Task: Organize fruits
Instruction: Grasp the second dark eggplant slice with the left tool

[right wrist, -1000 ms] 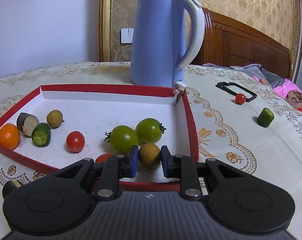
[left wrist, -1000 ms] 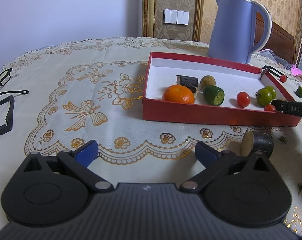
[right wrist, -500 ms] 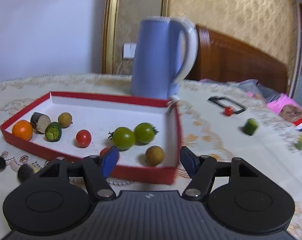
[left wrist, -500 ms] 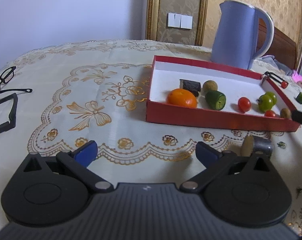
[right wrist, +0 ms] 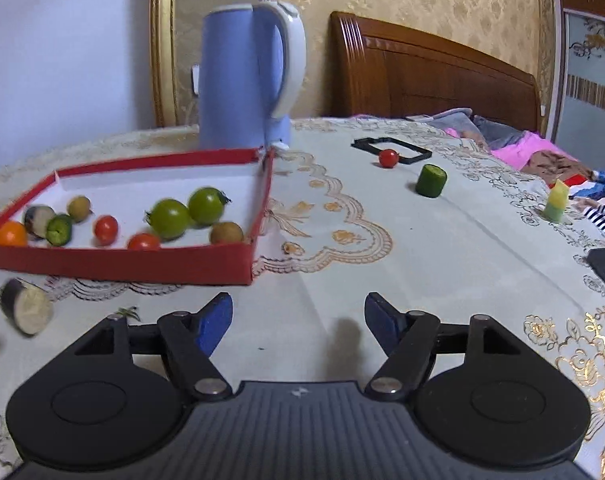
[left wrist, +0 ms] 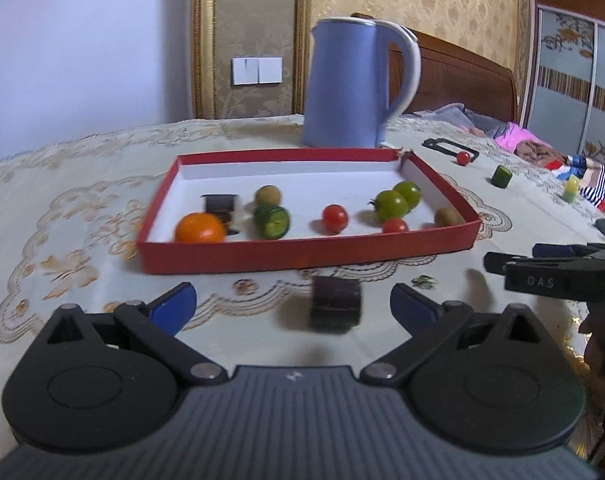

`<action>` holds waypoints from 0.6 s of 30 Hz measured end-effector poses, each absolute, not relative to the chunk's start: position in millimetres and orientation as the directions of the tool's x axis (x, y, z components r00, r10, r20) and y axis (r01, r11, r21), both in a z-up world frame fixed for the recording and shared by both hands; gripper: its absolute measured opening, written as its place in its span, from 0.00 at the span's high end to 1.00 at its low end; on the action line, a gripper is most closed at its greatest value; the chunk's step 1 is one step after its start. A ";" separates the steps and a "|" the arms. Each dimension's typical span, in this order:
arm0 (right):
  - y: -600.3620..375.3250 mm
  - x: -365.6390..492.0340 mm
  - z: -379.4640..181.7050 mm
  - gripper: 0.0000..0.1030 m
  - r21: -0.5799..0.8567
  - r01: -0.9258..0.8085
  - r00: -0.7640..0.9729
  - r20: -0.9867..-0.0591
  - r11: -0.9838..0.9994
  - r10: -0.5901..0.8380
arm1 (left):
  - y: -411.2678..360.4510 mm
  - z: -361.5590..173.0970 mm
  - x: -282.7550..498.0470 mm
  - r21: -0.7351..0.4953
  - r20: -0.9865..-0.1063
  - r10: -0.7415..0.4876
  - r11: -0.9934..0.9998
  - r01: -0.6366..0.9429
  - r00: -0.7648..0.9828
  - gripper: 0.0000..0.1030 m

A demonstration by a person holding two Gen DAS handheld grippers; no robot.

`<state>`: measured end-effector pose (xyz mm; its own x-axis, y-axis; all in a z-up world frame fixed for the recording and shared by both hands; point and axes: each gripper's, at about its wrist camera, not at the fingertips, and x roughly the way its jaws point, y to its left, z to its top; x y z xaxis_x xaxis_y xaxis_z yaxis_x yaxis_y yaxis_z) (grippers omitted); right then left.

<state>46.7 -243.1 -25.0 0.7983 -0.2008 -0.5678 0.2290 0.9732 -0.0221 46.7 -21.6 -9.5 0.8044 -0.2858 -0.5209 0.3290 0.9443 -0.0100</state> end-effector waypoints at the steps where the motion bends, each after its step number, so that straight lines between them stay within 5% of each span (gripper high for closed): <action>1: -243.5 46.8 -24.9 0.29 -0.016 0.216 0.798 -0.573 0.976 -0.186 | -27.8 -11.3 49.9 -0.003 -0.529 -0.285 0.942 0.334 0.799 0.01; 7: -234.5 56.2 -27.2 0.29 -0.043 0.224 0.783 -0.586 0.974 -0.206 | -48.9 -25.7 68.8 0.006 -0.588 -0.269 0.941 0.337 0.763 0.16; 15: -240.3 63.6 -29.7 0.25 -0.004 0.235 0.762 -0.620 0.972 -0.187 | -48.2 -34.8 76.8 0.002 -0.597 -0.263 0.944 0.329 0.758 0.71; 18: -240.2 63.8 -30.0 0.24 -0.003 0.234 0.762 -0.620 0.972 -0.186 | -49.0 -34.7 76.4 0.013 -0.592 -0.255 0.945 0.326 0.764 0.71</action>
<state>63.8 -240.2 -30.0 0.7619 -0.1859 -0.6205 0.2345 0.9721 -0.0034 76.4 -49.0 -34.7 0.7644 -0.2552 -0.5921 0.3259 0.9453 0.0132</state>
